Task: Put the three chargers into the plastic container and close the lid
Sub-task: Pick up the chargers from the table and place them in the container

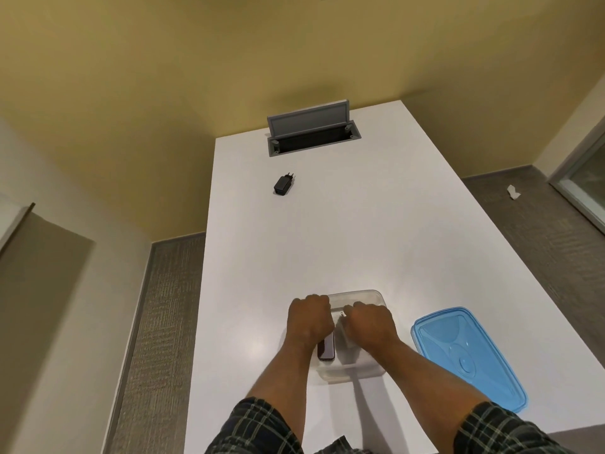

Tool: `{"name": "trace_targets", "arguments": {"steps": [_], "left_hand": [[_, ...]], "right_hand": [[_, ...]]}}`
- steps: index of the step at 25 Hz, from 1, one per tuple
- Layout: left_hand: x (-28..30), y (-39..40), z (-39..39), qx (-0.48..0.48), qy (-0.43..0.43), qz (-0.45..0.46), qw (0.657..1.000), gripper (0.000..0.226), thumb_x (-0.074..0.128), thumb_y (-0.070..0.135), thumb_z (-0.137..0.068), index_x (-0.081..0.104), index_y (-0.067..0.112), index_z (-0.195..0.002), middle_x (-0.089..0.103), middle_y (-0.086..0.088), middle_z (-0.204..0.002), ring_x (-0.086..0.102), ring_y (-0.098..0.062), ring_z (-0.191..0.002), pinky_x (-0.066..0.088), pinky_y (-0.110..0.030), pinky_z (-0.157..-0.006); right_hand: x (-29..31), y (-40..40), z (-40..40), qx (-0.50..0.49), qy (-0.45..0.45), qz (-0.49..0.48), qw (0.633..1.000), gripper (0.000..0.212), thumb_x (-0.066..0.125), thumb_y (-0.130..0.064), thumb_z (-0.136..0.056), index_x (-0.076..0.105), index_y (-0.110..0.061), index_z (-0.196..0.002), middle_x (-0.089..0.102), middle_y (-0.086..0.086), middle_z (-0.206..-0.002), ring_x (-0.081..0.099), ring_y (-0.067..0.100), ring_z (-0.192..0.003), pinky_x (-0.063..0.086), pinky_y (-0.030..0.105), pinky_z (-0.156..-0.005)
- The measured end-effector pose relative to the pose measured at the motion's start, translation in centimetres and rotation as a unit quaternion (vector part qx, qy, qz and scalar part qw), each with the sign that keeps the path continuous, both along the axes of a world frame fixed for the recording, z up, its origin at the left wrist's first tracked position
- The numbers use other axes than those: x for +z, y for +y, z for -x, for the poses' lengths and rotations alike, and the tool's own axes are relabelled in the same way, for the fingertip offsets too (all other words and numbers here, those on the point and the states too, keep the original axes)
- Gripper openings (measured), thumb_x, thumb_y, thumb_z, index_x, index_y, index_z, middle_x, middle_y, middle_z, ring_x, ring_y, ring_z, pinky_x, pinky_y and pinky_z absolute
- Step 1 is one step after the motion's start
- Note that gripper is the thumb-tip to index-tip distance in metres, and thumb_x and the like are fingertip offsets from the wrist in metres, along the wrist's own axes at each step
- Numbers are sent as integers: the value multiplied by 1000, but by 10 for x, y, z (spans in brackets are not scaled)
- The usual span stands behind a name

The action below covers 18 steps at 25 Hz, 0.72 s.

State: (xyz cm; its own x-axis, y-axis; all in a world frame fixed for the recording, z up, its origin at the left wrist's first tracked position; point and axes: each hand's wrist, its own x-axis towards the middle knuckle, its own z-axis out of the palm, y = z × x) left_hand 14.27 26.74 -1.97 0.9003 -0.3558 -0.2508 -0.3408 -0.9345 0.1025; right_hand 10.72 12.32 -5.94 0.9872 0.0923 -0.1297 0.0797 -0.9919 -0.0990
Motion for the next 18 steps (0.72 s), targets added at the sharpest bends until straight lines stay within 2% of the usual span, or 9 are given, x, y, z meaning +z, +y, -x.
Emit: {"name": "trace_targets", "arguments": {"steps": [1,3,5,8,11,14,18], "left_hand": [[0,4,-7,6,-30,14,999,19,47,21,-92,64,14,-96,68,-6,-98,67,-30,-89,42,-35,-76],[-1,15,-22,17,-83,41,996,16,48,19,-92,63,15,-89,65,-5,-90,65,-31,-77,37,-35,-67],[-6,23,-23,31,-115,58,991,12,54,19,-89,65,14,-92,64,-4,-86,64,-30,-69,39,-35,-63],[-9,34,-33,80,-113,56,989,33,58,24,-89,64,10,-118,68,-7,-102,67,-31,-80,46,-39,-69],[-6,40,-35,102,-78,39,991,57,49,30,-96,41,8,-148,52,-9,-143,59,-31,-118,44,-42,-92],[-17,50,-39,121,-51,31,991,65,43,32,-99,23,8,-156,30,-9,-161,38,-27,-142,35,-40,-107],[-19,48,-43,134,-54,30,989,71,43,35,-98,15,7,-158,22,-11,-165,25,-28,-150,31,-41,-115]], "right_hand": [[4,-3,-3,2,-13,8,1000,18,65,-35,-86,72,-20,-80,70,0,-73,69,24,-59,52,30,-53],[8,-5,-14,26,-51,-6,998,23,78,-27,-74,63,-19,-58,58,-1,-53,56,22,-37,44,25,-38],[8,-6,-19,39,-96,-23,994,22,73,-26,-80,63,-20,-61,56,-1,-54,55,23,-36,43,26,-35],[25,-9,-37,-5,-120,-67,990,19,58,-35,-91,71,-26,-82,66,-3,-71,65,24,-49,47,27,-43],[41,-13,-50,-70,-94,-124,985,23,53,-40,-94,69,-30,-109,71,-6,-98,73,23,-75,54,32,-62],[42,-11,-62,-88,-13,-116,989,38,51,-42,-95,56,-27,-130,64,-4,-118,70,26,-96,54,35,-78],[46,-17,-79,-90,40,-84,992,53,53,-43,-93,43,-21,-140,57,6,-127,65,31,-107,51,39,-83]]}}
